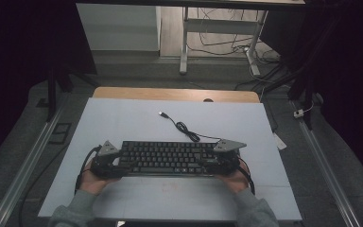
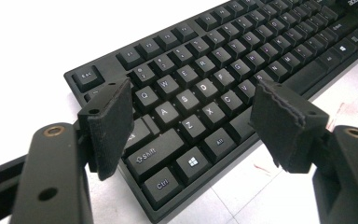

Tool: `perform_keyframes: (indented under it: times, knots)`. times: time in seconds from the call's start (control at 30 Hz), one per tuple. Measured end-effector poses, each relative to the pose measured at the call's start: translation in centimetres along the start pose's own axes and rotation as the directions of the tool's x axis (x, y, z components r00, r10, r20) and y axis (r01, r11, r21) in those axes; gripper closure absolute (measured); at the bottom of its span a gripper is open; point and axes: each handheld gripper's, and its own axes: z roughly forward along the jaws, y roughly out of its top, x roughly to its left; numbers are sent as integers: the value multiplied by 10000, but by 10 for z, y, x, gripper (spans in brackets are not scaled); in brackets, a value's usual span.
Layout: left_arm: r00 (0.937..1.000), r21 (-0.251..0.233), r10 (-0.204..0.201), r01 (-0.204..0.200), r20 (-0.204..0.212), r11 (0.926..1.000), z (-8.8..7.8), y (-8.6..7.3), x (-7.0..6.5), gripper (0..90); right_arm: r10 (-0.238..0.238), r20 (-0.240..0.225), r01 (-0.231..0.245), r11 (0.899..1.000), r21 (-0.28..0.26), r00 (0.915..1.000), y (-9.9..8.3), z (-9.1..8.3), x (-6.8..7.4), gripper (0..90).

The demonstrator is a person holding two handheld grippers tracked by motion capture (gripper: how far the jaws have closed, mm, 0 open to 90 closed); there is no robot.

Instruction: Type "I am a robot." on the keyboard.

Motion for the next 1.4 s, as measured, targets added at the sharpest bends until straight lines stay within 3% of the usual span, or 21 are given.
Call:
perform_keyframes:
  times: [0.47,0.6,0.93,1.4]
  knots:
    - [10000,30,22,-22,-3,10000,1,0,0,290,-225,-255,228,9997,123,9994,16,17,14,443]
    - [10000,102,44,-44,22,9999,3,-1,-1,288,-266,-537,277,9994,200,9982,20,22,18,536]
    - [9998,242,181,-183,76,9995,6,-1,-5,285,-371,-1316,419,9986,336,9906,26,31,28,895]
    - [9998,209,170,-172,86,9996,7,0,-6,285,-759,-1428,899,9915,936,9868,28,54,42,896]
